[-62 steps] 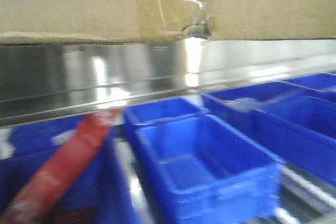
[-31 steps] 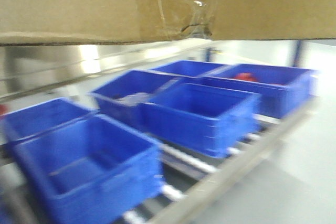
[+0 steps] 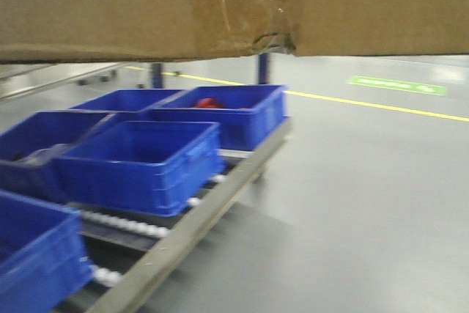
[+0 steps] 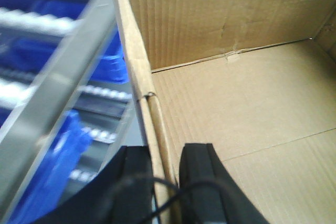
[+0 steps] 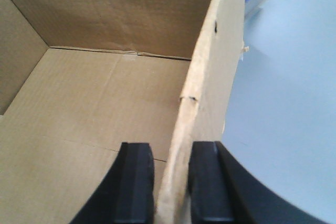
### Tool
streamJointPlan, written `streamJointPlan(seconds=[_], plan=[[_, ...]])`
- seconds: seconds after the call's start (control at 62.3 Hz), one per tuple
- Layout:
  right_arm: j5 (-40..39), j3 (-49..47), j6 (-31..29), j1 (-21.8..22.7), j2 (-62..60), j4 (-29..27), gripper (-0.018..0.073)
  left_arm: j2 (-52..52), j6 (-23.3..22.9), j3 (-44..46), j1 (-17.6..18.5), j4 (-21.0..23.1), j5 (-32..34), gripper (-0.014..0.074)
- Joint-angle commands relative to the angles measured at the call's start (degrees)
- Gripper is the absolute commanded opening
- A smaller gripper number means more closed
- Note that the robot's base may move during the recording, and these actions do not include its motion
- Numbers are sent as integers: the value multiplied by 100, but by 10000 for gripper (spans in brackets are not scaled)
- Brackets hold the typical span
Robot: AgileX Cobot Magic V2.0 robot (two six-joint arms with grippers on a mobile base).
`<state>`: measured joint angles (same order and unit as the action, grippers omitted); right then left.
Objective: Grab carton from right shelf to conveyor
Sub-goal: 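Hold the carton with both grippers while the base drives to the conveyor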
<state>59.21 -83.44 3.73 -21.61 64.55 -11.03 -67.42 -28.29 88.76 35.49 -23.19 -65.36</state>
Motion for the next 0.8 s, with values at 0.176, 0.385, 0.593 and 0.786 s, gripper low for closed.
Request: streamJointPlan(seconds=[0.176, 0.385, 0.593, 0.786], plan=[[-184, -43, -84, -30, -115, -137, -67, 18, 102, 15, 36, -141, 194, -18], [-184, -43, -84, -30, -115, -137, -67, 18, 102, 15, 36, -141, 194, -18], [-184, -43, -84, -30, -115, -137, -67, 18, 102, 15, 36, -141, 194, -18], [-184, -43, -84, -30, -115, -137, -67, 18, 102, 15, 36, -150, 194, -18]])
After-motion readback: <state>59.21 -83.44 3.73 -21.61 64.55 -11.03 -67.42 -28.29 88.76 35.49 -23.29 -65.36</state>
